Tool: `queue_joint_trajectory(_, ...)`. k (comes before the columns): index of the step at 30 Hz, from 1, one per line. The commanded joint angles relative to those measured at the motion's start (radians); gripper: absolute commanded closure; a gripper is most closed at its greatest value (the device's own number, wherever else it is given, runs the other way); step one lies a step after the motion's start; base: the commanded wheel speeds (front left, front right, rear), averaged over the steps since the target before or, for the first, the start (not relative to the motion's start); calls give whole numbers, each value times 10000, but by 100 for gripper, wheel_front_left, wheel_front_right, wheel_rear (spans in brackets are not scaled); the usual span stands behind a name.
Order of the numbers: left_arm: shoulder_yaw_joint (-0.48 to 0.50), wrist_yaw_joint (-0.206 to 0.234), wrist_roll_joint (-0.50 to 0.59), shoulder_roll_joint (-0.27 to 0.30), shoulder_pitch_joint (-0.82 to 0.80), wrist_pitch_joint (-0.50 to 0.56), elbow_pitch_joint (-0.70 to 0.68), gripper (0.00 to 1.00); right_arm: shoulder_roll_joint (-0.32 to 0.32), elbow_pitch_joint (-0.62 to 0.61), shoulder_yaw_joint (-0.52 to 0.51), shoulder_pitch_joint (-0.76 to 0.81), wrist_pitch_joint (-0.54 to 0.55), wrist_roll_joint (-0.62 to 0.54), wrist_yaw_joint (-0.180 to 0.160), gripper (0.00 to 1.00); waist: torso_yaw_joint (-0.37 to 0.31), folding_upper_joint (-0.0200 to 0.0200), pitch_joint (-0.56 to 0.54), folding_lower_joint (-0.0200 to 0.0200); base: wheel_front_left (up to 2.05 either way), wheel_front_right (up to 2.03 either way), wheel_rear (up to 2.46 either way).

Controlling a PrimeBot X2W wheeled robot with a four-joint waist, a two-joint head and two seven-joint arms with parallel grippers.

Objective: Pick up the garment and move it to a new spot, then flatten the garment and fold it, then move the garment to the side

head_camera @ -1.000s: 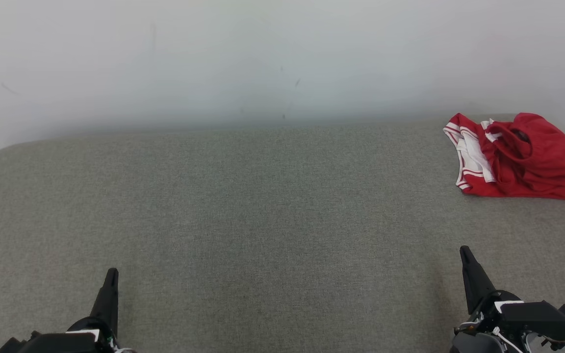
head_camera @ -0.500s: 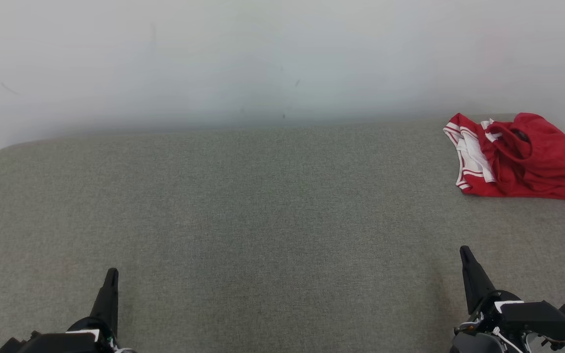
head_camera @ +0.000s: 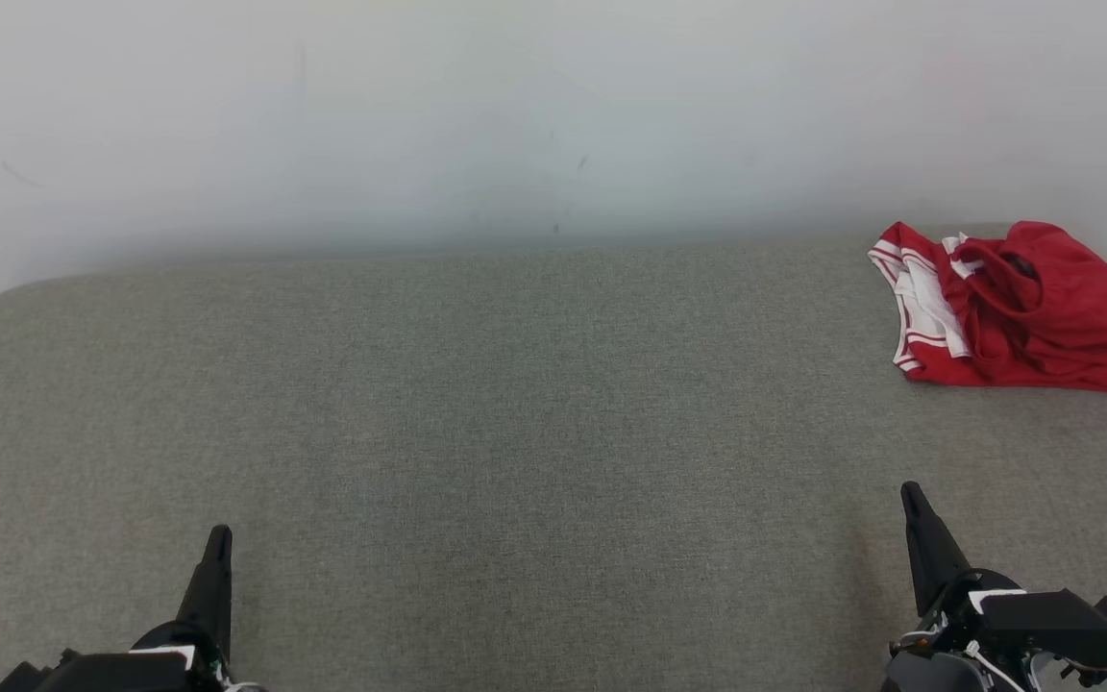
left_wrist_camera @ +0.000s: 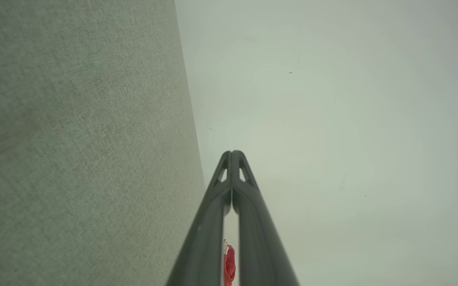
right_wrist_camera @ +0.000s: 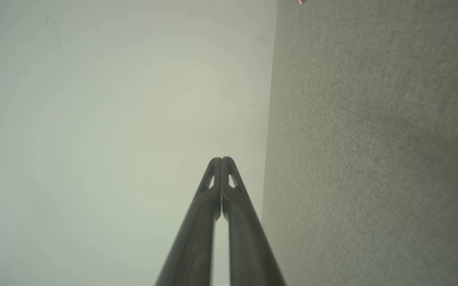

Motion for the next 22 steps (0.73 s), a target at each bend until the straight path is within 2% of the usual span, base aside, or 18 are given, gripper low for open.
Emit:
queue_joint_trajectory(1, 37, -37, -47, 37, -96, 5, 10, 100, 41, 13, -21, -86, 30, -39, -21, 100, 0, -1, 0, 0, 0, 0, 0)
queue_joint_trajectory(22, 36, -37, -47, 38, -96, 4, 9, 100, 62, 15, -47, -91, 53, -79, -21, 100, 0, -1, 0, 0, 0, 0, 0)
